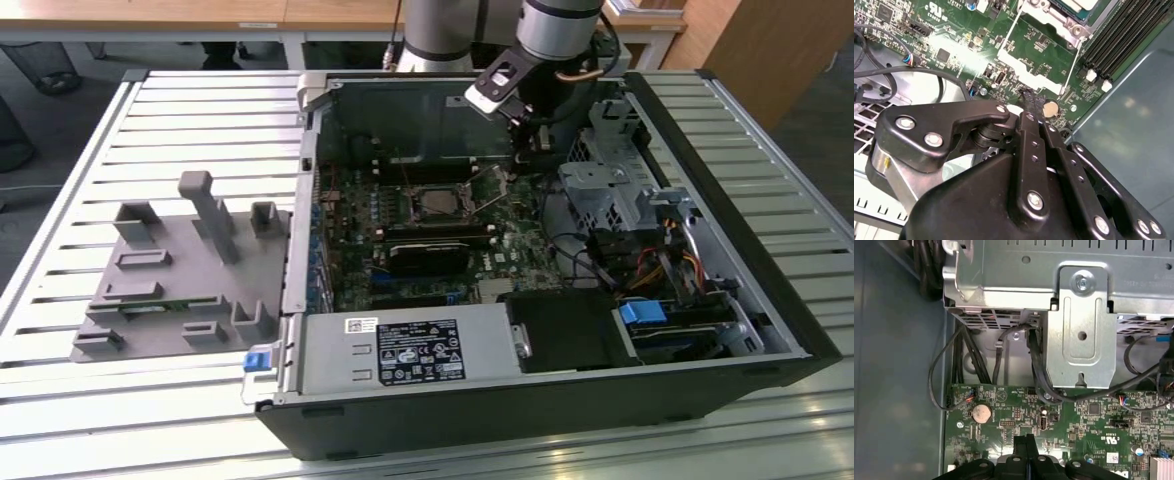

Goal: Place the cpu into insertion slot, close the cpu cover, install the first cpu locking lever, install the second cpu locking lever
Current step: 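Close the cpu cover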

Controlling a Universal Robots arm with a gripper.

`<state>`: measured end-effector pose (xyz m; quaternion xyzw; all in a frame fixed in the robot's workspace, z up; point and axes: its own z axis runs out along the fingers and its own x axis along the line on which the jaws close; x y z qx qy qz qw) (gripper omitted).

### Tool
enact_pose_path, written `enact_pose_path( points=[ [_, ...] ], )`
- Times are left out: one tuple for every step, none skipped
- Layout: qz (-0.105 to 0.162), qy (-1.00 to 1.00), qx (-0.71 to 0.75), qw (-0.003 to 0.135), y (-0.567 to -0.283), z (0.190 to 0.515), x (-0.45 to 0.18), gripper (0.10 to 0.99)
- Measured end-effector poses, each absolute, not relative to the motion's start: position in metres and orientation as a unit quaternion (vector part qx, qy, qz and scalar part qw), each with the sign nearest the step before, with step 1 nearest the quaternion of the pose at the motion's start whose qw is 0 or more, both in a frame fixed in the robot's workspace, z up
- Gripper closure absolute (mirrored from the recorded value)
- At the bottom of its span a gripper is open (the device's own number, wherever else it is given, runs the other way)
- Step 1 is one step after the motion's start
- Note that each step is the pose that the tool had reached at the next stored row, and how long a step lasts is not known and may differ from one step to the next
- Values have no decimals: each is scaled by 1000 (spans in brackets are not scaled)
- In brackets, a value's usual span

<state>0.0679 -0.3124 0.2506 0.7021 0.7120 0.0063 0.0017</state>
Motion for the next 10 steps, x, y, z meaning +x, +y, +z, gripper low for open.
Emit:
enact_pose_path(
  points=[
    [6,712,702,2,-312,250,69,969],
    [6,712,702,1,-312,249,69,969],
    [6,712,702,1,-312,249,69,969],
    [6,712,702,1,-312,248,70,969],
    [6,712,702,1,-311,247,70,969],
    [5,712,702,1,-311,246,70,969],
    [5,712,702,1,-311,245,70,969],
    [5,712,702,1,-311,244,70,969],
    [5,712,702,0,-311,243,70,969],
    [5,712,702,0,-310,242,70,969]
  ],
)
